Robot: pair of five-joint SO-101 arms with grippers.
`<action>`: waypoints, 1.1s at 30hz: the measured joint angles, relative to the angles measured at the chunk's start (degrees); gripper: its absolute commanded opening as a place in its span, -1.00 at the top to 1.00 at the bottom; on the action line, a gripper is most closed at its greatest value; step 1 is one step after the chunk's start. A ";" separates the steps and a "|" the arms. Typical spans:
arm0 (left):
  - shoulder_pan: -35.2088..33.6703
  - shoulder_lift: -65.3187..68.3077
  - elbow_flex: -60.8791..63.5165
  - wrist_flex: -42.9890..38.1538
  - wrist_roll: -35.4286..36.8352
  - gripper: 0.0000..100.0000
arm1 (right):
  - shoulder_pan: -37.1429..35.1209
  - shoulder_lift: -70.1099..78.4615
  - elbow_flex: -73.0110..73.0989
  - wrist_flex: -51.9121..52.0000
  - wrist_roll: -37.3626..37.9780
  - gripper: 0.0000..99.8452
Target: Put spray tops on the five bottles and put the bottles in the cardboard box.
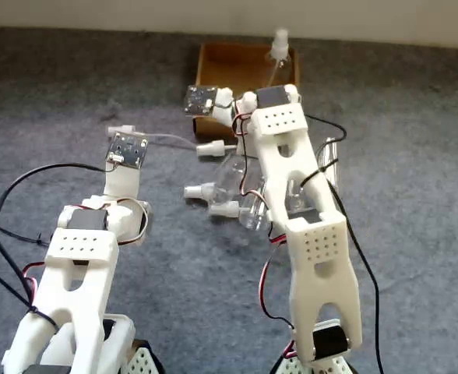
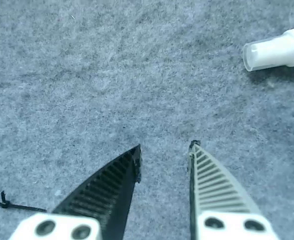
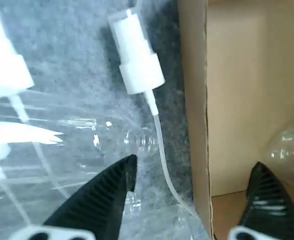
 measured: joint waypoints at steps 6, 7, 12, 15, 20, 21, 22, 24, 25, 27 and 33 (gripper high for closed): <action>0.00 0.00 0.00 0.00 0.00 0.69 | -0.44 0.70 -0.09 -2.02 -0.18 0.36; 0.00 0.00 0.00 0.00 0.00 0.69 | -0.53 0.88 -0.09 -3.16 -0.88 0.36; 0.00 0.00 0.00 0.00 0.00 0.69 | -0.18 2.02 0.09 -8.18 -1.85 0.36; 0.00 0.00 0.00 0.00 0.00 0.69 | -0.35 2.20 0.09 -9.85 -1.85 0.36; 0.00 0.00 0.00 0.00 0.00 0.69 | -0.18 2.20 0.18 -11.08 -1.93 0.36; 0.00 0.00 0.00 0.00 0.00 0.69 | -0.18 2.20 0.18 -11.16 -2.02 0.36; 0.00 0.00 0.00 0.00 0.00 0.69 | -0.26 2.20 0.18 -11.16 -2.20 0.36; 0.00 0.00 0.00 0.00 0.00 0.69 | -0.35 2.20 0.18 -11.25 -2.20 0.36; 0.00 0.00 0.00 0.00 0.00 0.69 | -0.35 2.20 0.18 -11.78 -2.20 0.36; 0.00 0.00 0.00 0.00 0.00 0.69 | 0.00 2.55 0.88 -13.36 -2.20 0.36; 0.00 0.00 0.00 0.00 0.00 0.69 | 1.23 8.35 0.35 -15.47 -2.46 0.36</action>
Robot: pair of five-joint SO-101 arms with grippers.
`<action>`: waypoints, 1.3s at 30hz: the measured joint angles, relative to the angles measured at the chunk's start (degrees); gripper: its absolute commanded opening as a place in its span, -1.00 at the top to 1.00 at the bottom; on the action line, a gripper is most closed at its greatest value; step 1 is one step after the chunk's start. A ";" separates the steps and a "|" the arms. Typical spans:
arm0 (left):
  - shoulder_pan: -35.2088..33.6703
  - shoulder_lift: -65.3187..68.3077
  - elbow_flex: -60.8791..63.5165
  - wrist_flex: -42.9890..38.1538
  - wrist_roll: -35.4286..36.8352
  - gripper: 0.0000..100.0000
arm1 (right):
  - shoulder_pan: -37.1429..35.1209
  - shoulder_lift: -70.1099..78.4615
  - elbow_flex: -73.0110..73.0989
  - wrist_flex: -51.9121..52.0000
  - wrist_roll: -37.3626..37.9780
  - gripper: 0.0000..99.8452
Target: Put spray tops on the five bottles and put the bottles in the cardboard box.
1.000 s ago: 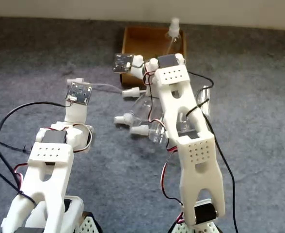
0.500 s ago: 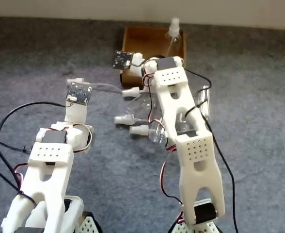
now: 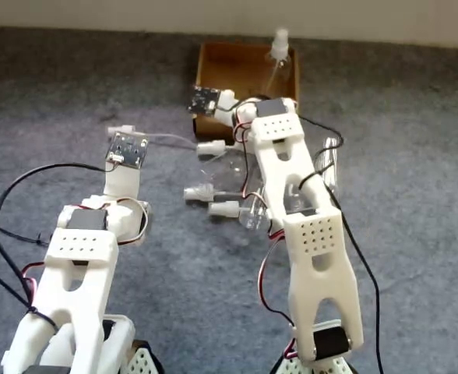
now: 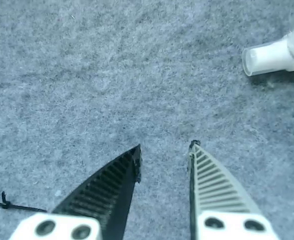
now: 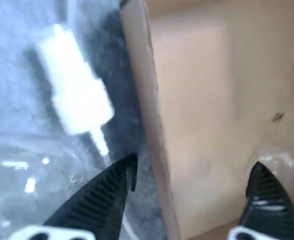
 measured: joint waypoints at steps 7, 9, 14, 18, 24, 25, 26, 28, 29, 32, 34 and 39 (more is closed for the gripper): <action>0.00 0.00 0.00 0.00 0.00 0.69 | 0.44 3.52 -5.19 0.35 0.00 0.36; 0.00 0.00 0.00 0.00 0.00 0.69 | 0.62 3.96 -6.77 0.44 -0.79 0.36; 0.00 0.00 0.00 0.00 0.00 0.69 | 0.62 4.48 -8.44 0.44 -2.29 0.36; 0.00 0.00 0.00 0.00 0.00 0.69 | 0.62 4.48 -8.44 0.44 -2.73 0.40; 0.00 0.00 0.00 0.00 0.00 0.69 | 0.62 7.38 -9.93 0.44 -2.81 0.56; 0.00 0.00 0.00 0.00 0.00 0.69 | 0.62 7.74 -10.20 0.44 -2.81 0.57; 0.00 0.00 0.00 0.00 0.00 0.69 | 0.62 8.18 -10.55 0.44 -2.81 0.57; 0.00 0.00 0.00 0.00 0.00 0.69 | 0.62 8.53 -10.90 0.44 -2.81 0.58; 0.00 0.00 0.00 0.00 0.00 0.69 | 0.70 8.62 -10.90 0.44 -2.81 0.60; 0.00 0.00 0.00 0.00 0.00 0.69 | 0.70 8.62 -10.90 0.44 -2.81 0.76; 0.00 0.00 0.00 0.00 0.00 0.69 | 0.70 8.62 -11.08 0.44 -2.81 0.87; 0.00 0.00 0.00 0.00 0.00 0.69 | 0.79 8.62 -11.43 0.44 -2.81 0.99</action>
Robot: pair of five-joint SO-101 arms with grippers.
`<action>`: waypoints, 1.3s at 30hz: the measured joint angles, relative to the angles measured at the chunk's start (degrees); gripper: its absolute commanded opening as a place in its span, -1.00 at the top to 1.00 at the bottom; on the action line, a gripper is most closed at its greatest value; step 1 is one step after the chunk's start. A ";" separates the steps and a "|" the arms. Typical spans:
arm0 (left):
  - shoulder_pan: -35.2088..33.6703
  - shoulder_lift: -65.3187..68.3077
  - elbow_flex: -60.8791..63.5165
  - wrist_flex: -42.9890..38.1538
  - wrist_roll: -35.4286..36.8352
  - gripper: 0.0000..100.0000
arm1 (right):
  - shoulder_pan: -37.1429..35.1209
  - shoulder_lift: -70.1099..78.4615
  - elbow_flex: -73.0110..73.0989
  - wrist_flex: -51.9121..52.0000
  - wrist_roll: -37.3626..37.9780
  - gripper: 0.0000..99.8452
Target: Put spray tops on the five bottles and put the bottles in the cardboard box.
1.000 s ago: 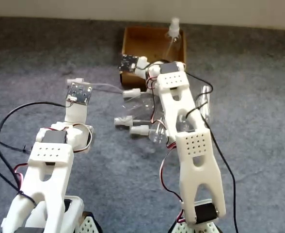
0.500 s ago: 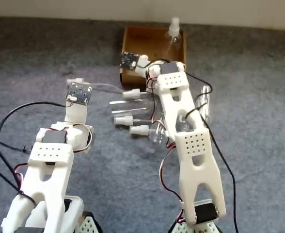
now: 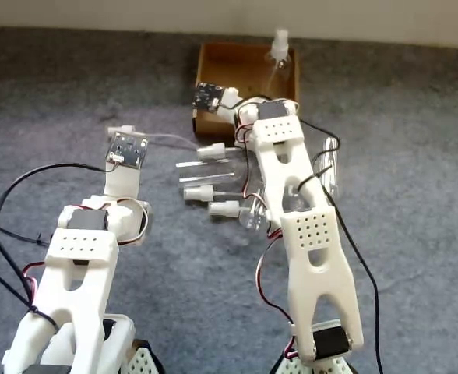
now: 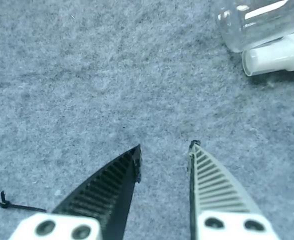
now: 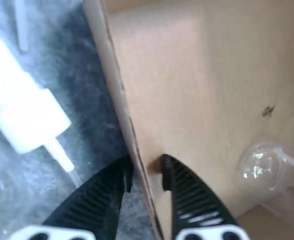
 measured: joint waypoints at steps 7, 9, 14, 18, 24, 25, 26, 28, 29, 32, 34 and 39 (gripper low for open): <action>0.00 0.00 0.00 0.00 0.00 0.69 | 0.00 0.53 -3.69 0.88 0.09 0.99; 0.00 0.00 0.00 0.00 0.00 0.69 | 0.00 1.05 -5.01 2.99 0.00 0.99; 0.00 0.00 0.00 0.00 0.00 0.69 | 0.00 1.41 -8.18 8.88 0.00 0.99; 0.00 0.00 0.00 0.00 0.00 0.69 | 0.00 1.41 -9.58 12.31 0.00 0.99; 0.00 0.00 0.00 0.00 0.00 0.69 | 0.00 1.49 -11.16 16.26 0.00 0.99; 0.00 0.00 0.00 0.00 0.00 0.69 | 0.00 1.49 -11.43 16.97 0.00 0.99; 0.00 0.00 0.00 0.00 0.00 0.69 | 0.00 1.49 -11.52 17.67 0.00 0.99; 0.00 0.00 0.00 0.00 0.00 0.69 | 0.00 1.49 -11.52 18.90 0.00 0.99; 0.00 0.00 0.00 0.00 0.00 0.69 | 0.00 1.49 -11.52 19.34 0.00 0.99; 0.00 0.00 0.00 0.00 0.00 0.69 | 0.00 1.49 -11.52 19.52 0.00 0.99; 0.00 0.00 0.00 0.00 0.00 0.69 | 0.00 1.49 -11.52 19.60 0.00 0.99; 0.00 0.00 0.00 0.00 0.00 0.69 | 0.09 1.49 -11.60 23.47 0.00 0.99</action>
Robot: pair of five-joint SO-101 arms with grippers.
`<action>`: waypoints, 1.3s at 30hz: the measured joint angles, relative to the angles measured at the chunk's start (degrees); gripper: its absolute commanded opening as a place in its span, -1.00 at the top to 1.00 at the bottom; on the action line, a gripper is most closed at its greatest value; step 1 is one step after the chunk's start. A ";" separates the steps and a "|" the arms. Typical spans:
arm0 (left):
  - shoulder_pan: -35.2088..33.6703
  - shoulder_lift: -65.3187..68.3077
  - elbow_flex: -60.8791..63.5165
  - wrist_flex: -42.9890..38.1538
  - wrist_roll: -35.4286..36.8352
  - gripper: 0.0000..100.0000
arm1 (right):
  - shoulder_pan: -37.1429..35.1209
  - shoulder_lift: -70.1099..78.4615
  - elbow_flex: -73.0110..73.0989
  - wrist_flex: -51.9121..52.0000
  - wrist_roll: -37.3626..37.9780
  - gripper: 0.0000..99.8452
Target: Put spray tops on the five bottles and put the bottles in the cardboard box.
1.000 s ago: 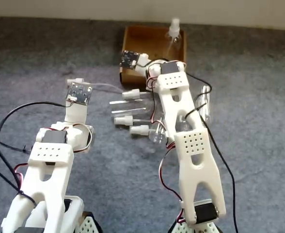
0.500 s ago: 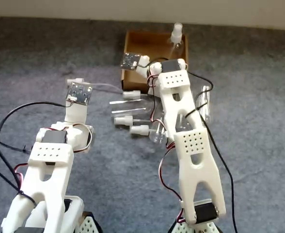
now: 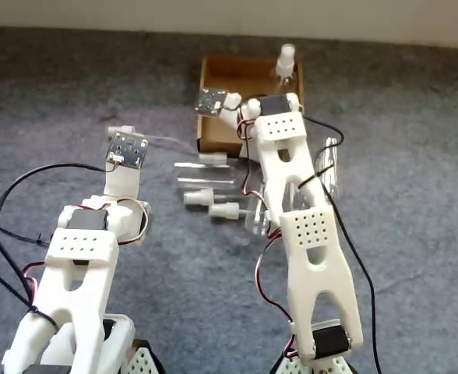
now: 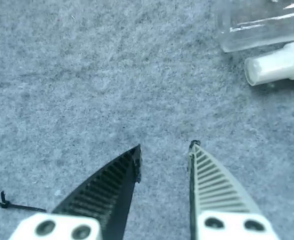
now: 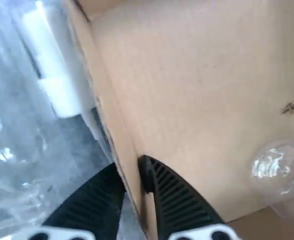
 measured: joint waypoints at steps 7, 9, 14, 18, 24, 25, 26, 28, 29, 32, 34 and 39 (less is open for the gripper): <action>0.00 0.00 0.00 0.00 0.00 0.69 | 0.00 -0.09 -0.53 2.37 0.00 0.99; 0.00 0.00 0.00 0.00 0.00 0.69 | 0.00 -0.09 -0.53 2.73 0.00 0.99; 0.00 0.00 0.00 0.00 0.00 0.69 | 0.00 -0.09 -0.53 2.99 0.00 0.99; 0.00 0.00 0.00 0.00 0.00 0.69 | 0.00 -0.09 -0.53 2.99 0.00 0.93; 0.00 0.00 0.00 0.00 0.00 0.69 | -0.09 -0.09 -0.53 4.04 0.00 0.66; 0.00 0.00 0.00 0.00 0.00 0.69 | -0.09 -0.09 -0.53 4.04 0.00 0.66; 0.00 0.00 0.00 0.00 0.00 0.69 | -0.09 -0.09 -0.53 4.04 0.00 0.66; 0.00 0.00 0.00 0.00 0.00 0.69 | -0.09 0.00 -1.67 4.04 0.00 0.66; 0.00 0.00 0.00 0.00 0.00 0.69 | 0.00 0.00 -2.81 4.04 0.00 0.66; 0.00 0.00 0.00 0.00 0.00 0.69 | 0.00 0.09 -6.86 4.13 0.00 0.66; 0.00 0.00 0.00 0.00 0.00 0.69 | 0.00 0.09 -9.93 4.57 0.00 0.61; 0.00 0.00 0.00 0.00 0.00 0.69 | 0.00 0.09 -16.44 7.21 0.00 0.46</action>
